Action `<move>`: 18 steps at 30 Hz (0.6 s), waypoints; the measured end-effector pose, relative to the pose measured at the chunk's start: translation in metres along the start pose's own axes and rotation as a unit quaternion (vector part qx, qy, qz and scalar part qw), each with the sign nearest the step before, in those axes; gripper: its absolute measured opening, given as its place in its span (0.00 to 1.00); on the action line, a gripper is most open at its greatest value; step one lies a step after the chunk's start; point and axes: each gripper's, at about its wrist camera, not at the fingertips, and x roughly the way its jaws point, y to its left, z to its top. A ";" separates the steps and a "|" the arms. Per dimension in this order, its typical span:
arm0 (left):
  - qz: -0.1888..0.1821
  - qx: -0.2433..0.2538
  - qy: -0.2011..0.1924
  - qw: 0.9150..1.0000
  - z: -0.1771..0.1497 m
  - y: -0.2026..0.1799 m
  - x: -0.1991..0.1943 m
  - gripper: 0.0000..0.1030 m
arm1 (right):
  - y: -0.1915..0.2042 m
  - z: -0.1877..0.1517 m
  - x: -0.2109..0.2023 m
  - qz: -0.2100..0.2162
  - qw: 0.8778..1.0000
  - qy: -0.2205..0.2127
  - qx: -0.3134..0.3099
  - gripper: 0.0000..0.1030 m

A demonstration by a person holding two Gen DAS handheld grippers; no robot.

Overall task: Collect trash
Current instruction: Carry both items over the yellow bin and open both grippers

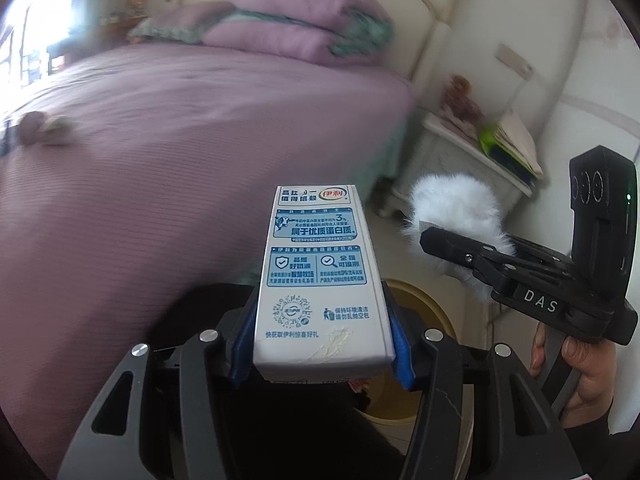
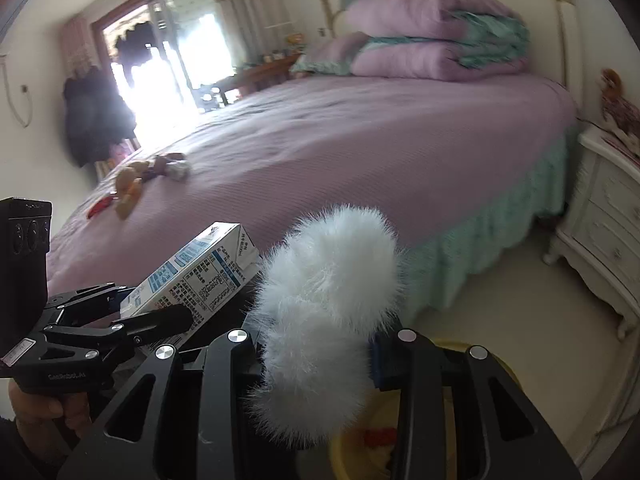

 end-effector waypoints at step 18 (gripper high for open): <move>-0.068 0.063 0.073 0.993 -0.027 -0.077 0.114 0.94 | -0.102 -0.058 0.005 -0.094 0.988 0.075 0.098 0.34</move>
